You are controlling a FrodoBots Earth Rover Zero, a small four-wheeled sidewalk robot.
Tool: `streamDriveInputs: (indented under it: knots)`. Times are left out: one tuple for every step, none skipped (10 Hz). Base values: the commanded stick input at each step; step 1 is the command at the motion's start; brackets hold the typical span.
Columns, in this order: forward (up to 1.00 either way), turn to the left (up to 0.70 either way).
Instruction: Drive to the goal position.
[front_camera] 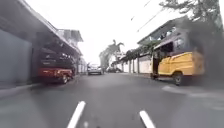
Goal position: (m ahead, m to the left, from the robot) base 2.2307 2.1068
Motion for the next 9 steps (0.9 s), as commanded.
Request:
streamDriveInputs:
  knots:
    - [0.7, 0.0]
    - [0.7, 0.0]
    - [0.7, 0.0]
    - [0.7, 0.0]
    - [0.7, 0.0]
    - [0.7, 0.0]
    - [0.7, 0.0]
    - [0.7, 0.0]
    - [0.7, 0.0]
